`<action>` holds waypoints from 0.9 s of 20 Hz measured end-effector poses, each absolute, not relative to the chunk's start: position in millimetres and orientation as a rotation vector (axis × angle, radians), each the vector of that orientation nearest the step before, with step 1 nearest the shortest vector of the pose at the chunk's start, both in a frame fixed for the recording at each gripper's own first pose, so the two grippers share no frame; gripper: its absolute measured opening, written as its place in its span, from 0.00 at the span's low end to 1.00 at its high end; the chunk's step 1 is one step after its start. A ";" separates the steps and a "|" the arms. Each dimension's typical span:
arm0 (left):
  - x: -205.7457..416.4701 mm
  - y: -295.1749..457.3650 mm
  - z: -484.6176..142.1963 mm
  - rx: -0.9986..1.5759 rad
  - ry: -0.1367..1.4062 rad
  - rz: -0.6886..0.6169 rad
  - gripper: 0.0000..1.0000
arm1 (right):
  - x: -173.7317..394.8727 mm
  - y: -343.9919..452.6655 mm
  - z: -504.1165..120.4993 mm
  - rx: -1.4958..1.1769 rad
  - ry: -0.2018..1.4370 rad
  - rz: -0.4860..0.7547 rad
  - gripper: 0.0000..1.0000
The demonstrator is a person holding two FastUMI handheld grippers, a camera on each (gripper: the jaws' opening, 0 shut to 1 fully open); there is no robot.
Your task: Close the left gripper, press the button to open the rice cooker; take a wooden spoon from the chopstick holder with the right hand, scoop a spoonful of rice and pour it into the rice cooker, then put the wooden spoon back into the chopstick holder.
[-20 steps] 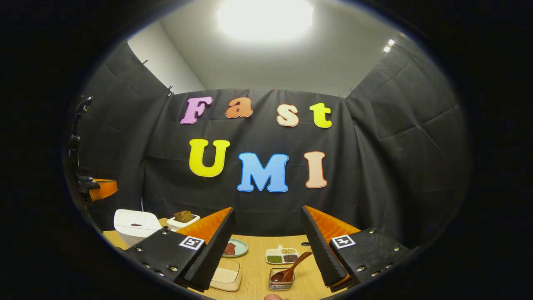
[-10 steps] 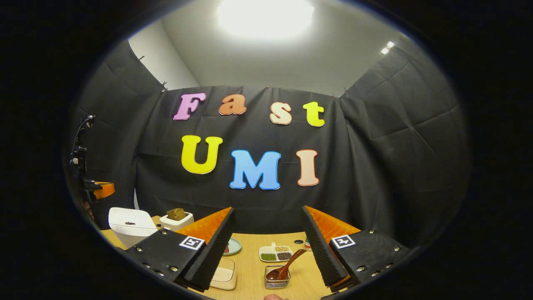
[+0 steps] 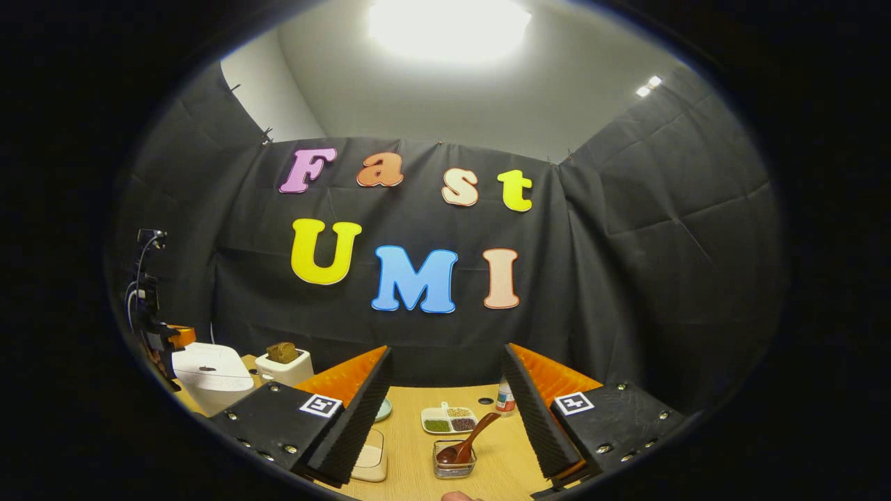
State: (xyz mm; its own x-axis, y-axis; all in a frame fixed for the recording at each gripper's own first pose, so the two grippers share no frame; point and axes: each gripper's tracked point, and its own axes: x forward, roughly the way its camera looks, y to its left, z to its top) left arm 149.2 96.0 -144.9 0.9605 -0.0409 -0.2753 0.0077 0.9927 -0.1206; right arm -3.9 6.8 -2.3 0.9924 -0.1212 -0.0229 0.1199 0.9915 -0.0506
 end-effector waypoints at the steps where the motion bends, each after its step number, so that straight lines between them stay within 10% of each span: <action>1: 152.3 96.9 -154.2 -0.118 0.300 -0.027 0.09 | -4.6 7.0 -2.0 -0.053 0.027 -0.128 0.95; 18: 161.5 100.2 -239.2 -0.108 0.447 0.001 0.10 | -4.4 4.3 -8.2 -0.084 0.054 -0.153 0.95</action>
